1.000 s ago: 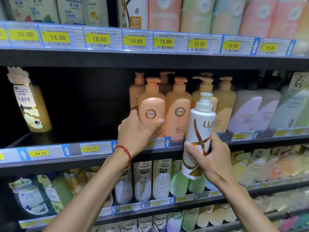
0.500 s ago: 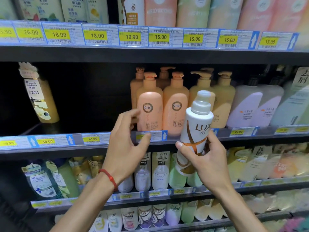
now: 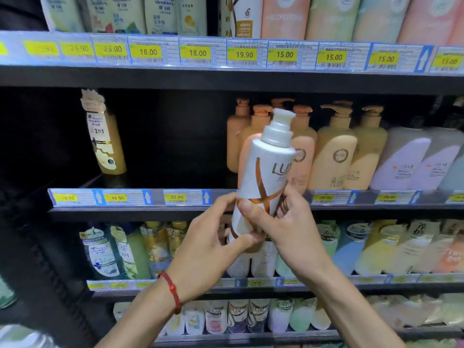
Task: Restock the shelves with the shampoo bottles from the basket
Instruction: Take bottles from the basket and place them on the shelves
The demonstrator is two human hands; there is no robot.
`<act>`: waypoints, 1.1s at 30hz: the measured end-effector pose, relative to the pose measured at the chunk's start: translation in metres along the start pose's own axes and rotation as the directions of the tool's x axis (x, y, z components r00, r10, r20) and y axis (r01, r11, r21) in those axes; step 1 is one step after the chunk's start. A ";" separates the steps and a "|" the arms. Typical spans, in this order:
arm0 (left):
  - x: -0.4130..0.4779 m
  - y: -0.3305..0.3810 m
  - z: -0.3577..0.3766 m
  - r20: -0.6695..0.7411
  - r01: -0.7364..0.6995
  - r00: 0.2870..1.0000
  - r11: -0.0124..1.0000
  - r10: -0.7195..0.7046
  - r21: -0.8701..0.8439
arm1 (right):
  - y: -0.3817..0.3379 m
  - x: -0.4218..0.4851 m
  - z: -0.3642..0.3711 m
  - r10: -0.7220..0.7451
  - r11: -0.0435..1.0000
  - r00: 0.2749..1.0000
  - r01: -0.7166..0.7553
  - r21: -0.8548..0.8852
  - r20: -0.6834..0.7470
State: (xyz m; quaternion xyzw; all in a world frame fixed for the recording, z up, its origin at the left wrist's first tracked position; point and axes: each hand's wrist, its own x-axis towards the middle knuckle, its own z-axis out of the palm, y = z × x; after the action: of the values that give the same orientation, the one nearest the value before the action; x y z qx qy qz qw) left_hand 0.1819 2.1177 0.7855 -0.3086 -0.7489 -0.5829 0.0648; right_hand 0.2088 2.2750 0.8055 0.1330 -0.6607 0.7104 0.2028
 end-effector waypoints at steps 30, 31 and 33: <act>0.099 -0.040 -0.047 -0.176 -0.150 0.970 0.982 0.169 0.117 | 0.071 0.036 -0.026 -0.435 0.304 0.900 0.142 -0.942 -0.004; 0.100 -0.041 -0.045 -0.173 -0.143 0.971 0.981 0.165 0.131 | 0.072 0.037 -0.027 -0.442 0.311 0.897 0.145 -0.939 -0.008; 0.098 -0.045 -0.042 -0.165 -0.127 0.974 0.977 0.155 0.170 | 0.073 0.038 -0.027 -0.450 0.319 0.893 0.150 -0.936 -0.010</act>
State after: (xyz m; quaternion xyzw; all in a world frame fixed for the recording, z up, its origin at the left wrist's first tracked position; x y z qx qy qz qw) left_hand 0.0685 2.1117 0.8057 -0.3020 -0.7602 -0.5405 0.1968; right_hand 0.1436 2.3031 0.7554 0.0220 -0.8693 0.1835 0.4584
